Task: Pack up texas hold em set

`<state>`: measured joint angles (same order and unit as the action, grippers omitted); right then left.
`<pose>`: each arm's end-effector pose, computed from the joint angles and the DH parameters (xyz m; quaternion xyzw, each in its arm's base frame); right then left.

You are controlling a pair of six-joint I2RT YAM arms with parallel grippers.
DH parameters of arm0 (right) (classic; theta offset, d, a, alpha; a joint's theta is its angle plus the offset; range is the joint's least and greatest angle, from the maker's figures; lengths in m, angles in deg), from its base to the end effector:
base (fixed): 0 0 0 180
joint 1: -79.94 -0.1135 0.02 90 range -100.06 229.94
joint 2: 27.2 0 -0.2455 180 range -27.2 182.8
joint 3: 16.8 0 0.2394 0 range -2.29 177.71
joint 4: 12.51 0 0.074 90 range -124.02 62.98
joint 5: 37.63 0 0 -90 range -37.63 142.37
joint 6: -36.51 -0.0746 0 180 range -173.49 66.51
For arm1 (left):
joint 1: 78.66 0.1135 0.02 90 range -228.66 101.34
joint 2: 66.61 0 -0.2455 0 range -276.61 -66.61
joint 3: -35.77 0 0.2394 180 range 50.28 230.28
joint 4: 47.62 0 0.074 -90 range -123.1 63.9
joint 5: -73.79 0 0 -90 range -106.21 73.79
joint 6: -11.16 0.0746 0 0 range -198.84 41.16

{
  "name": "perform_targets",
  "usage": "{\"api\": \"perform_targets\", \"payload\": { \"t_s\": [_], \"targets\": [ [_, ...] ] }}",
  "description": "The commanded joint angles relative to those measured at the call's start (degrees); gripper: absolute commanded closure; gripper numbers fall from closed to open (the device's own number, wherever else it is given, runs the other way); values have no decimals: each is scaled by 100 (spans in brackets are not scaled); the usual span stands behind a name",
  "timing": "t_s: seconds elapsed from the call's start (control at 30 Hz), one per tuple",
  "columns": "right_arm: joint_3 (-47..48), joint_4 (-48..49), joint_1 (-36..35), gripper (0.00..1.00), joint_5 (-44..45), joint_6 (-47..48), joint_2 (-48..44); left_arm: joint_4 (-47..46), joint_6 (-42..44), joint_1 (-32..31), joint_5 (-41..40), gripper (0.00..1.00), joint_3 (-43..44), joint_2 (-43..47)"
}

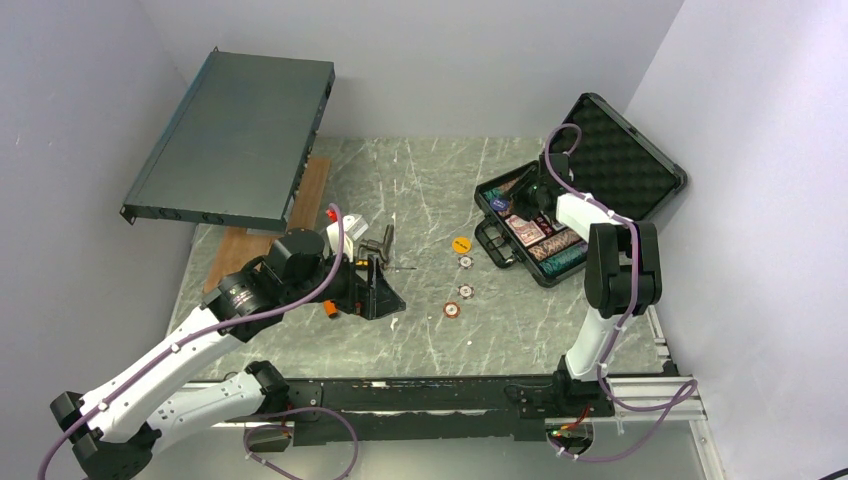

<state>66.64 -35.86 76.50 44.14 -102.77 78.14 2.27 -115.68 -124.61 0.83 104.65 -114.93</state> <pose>0.4098 0.0353 0.1560 0.3340 0.8601 0.2280 0.3107 0.1286 -0.1644 0.3097 0.1424 0.8449 -0.4262 0.2901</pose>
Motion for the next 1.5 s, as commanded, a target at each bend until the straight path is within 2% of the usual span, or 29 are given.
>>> {"api": "perform_targets", "payload": {
  "t_s": [0.0, 0.73, 0.9, 1.0, 1.1, 1.17, 1.23, 1.3, 1.47],
  "targets": [
    [15, 310, 31, 54, -246, -68, 128, -47, 72, -10, 35, 1, 214, 33],
    [-55, 750, 28, 66, -508, -223, 198, -42, 50, -9, 55, 1, 203, 30],
    [88, 619, 29, 64, -537, 50, 207, -37, 52, -9, 32, 1, 176, 59],
    [204, 406, 29, 57, -653, 558, 165, -15, 60, -5, 43, 1, 192, 59],
    [177, 318, 30, 40, -564, 1227, -86, 1, 63, -9, 25, 1, 172, 88],
    [245, 253, 61, 36, -519, 1728, -165, -23, 59, -10, 40, 1, 151, 98],
    [567, 37, 134, 37, -735, 2165, 6, -46, 59, -9, 59, 1, 149, 75],
    [1029, -278, 197, 42, -1089, 2541, 329, -59, 76, -9, 99, 1, 167, 31],
    [1822, -867, 235, 50, -1484, 2913, 959, -30, 106, -8, 151, 1, 304, -95]
  ]
}}
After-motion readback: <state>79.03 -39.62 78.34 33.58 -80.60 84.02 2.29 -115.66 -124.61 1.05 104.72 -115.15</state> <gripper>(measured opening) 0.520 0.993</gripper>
